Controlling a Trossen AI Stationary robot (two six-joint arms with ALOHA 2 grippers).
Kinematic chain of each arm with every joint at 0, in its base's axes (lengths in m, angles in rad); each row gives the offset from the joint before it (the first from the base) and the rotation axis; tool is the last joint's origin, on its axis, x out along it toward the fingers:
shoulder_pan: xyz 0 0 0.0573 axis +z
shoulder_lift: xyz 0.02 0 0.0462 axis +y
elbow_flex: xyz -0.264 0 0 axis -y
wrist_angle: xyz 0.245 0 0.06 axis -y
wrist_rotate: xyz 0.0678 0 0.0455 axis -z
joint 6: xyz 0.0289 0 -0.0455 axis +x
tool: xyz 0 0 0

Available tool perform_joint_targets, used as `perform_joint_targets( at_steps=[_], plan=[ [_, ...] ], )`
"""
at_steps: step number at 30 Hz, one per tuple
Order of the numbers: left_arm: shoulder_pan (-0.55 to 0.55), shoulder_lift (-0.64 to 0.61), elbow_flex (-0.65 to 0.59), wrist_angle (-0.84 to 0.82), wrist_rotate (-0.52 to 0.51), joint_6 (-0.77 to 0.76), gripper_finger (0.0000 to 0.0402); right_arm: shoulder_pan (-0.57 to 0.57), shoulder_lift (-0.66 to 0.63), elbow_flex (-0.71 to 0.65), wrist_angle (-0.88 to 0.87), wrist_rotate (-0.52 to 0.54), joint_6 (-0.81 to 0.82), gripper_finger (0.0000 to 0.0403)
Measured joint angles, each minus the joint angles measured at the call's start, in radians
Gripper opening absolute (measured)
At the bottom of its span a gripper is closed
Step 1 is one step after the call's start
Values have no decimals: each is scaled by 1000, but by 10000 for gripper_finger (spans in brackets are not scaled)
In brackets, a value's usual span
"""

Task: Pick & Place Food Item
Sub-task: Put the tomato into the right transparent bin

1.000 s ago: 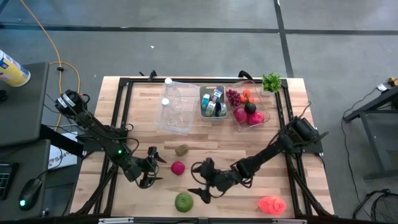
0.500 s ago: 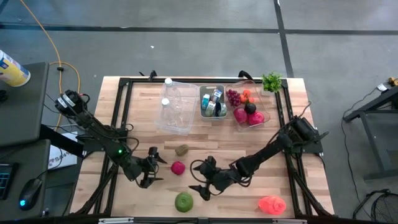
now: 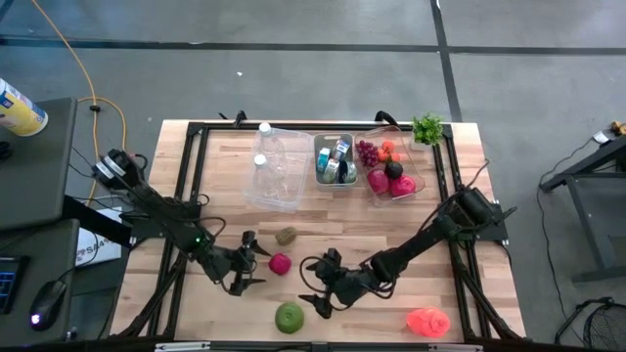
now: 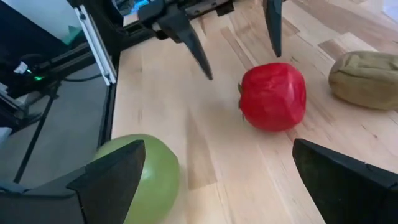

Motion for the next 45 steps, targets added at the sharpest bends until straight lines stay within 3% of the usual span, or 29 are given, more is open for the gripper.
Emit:
perform_joint_targets(
  at_steps=[6,17,32,45],
  plan=[
    [23,45,0,147,1,91,344,1,0,0,2,0,0,397],
    [120,134,1,169,16,69,344,8,0,0,4,-1,0,397],
    [136,207,1,279,29,177,344,8,0,0,3,-1,0,397],
    [225,207,1,324,253,189,344,8,0,-1,3,-1,0,377]
  ],
)
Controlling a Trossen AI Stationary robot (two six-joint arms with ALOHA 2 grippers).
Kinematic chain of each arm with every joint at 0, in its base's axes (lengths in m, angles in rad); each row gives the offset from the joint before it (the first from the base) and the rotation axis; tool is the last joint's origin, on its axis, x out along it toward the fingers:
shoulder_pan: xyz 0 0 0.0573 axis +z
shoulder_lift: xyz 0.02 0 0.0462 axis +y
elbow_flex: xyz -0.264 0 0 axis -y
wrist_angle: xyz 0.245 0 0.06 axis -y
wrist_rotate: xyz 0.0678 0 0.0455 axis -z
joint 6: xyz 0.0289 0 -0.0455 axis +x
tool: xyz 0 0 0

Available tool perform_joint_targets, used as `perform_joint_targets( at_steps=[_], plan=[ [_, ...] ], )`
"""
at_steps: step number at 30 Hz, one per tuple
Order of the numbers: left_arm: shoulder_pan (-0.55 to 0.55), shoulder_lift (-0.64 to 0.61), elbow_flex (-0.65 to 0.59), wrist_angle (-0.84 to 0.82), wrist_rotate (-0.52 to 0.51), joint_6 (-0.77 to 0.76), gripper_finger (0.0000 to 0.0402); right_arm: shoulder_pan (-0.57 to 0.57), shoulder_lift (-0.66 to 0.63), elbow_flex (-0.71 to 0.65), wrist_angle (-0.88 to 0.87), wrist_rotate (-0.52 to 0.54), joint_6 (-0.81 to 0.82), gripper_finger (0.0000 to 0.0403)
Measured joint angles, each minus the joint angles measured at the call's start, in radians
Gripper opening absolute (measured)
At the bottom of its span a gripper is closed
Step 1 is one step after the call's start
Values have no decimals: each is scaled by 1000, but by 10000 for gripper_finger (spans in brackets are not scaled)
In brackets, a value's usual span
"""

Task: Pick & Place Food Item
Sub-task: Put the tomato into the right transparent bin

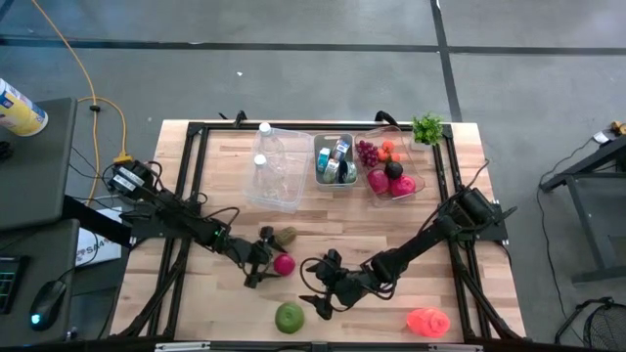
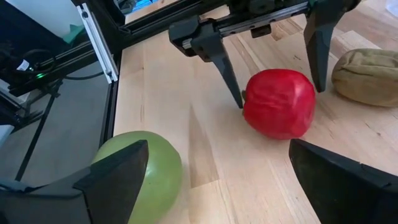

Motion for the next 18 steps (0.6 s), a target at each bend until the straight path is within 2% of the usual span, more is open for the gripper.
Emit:
perform_joint_targets(
  at_steps=[10,14,18],
  plan=[
    [4,0,0,-1,98,89,338,0,0,0,0,0,0,369],
    [4,0,0,-1,101,108,303,0,0,0,0,0,0,369],
    [7,0,0,-1,100,107,246,0,0,0,0,0,0,369]
  ],
)
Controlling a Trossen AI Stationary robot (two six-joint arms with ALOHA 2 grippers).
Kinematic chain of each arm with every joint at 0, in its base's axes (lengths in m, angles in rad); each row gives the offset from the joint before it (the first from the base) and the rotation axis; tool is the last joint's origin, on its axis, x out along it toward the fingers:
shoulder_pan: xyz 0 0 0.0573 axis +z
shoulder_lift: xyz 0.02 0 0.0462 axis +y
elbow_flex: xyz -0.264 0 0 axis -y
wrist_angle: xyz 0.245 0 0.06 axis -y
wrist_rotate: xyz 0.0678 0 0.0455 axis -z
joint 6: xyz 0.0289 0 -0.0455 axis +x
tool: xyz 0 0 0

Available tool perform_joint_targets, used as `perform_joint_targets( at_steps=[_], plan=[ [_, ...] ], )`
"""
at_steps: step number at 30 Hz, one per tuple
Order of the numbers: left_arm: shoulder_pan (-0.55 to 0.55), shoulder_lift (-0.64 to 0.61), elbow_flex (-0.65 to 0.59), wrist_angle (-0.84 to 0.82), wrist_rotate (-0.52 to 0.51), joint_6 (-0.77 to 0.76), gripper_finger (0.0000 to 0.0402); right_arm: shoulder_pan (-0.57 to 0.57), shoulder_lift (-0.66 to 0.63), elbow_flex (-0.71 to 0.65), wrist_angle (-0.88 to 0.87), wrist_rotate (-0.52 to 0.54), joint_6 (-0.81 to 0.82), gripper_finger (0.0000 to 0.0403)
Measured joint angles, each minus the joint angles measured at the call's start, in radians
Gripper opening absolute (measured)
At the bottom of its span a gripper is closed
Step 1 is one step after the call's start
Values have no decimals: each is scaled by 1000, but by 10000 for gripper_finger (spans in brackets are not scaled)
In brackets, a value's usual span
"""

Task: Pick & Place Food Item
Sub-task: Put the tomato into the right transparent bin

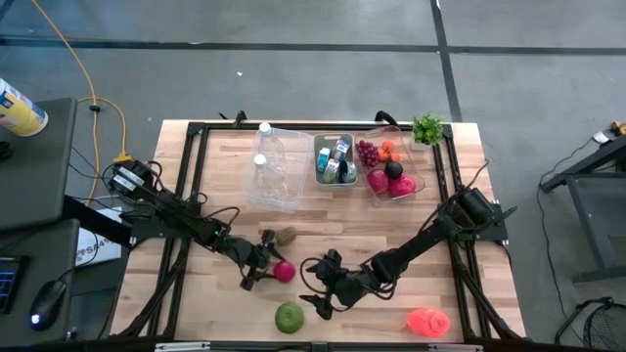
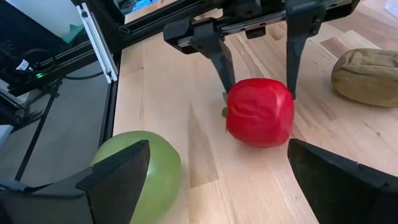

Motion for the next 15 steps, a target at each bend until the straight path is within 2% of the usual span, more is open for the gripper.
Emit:
perform_joint_targets(
  at_steps=[5,11,15],
  plan=[
    [0,0,0,1,-10,-2,185,0,0,0,0,0,0,368],
    [0,-15,0,43,-10,-3,190,0,0,0,-18,9,-1,368],
    [0,-52,0,94,-10,-19,200,0,0,0,-39,52,-3,368]
  ],
)
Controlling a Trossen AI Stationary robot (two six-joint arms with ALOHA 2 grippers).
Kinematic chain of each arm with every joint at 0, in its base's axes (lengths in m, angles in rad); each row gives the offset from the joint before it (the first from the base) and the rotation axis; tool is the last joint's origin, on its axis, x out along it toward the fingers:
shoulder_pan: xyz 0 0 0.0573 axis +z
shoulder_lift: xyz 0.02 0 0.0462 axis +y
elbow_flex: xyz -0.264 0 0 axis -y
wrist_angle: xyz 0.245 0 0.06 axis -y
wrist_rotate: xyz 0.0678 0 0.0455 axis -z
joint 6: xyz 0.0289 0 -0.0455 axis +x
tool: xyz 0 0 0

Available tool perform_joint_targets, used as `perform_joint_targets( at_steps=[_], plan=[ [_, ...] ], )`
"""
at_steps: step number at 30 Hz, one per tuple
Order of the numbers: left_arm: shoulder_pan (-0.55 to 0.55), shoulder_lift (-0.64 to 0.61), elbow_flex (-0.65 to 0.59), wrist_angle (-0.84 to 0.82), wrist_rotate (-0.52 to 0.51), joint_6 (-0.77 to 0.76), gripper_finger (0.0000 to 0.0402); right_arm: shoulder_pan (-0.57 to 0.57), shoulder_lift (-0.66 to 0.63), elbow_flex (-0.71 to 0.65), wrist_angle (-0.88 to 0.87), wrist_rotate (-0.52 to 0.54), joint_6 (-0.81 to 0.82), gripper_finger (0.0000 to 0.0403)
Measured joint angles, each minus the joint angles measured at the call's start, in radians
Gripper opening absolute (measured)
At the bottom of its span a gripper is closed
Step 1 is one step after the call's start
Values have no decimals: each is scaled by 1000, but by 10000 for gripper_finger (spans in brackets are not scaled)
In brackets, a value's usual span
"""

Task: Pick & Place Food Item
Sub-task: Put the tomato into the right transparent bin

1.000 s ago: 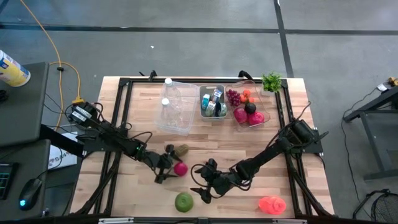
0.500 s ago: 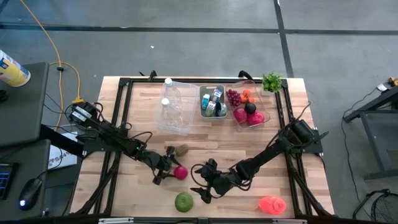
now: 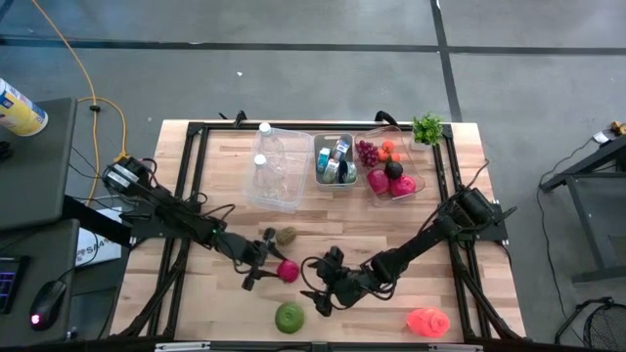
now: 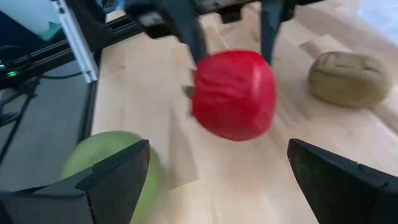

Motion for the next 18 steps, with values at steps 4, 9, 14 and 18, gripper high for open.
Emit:
perform_joint_targets(
  at_steps=[4,9,14,18],
  plan=[
    [0,-21,0,49,0,-53,201,1,0,0,8,53,-49,368],
    [0,-22,1,87,0,-99,203,17,0,0,58,188,-191,368],
    [0,-22,3,96,-13,-105,203,27,0,0,117,264,-277,368],
    [0,-22,6,96,-26,-83,204,23,0,0,152,262,-268,368]
  ],
)
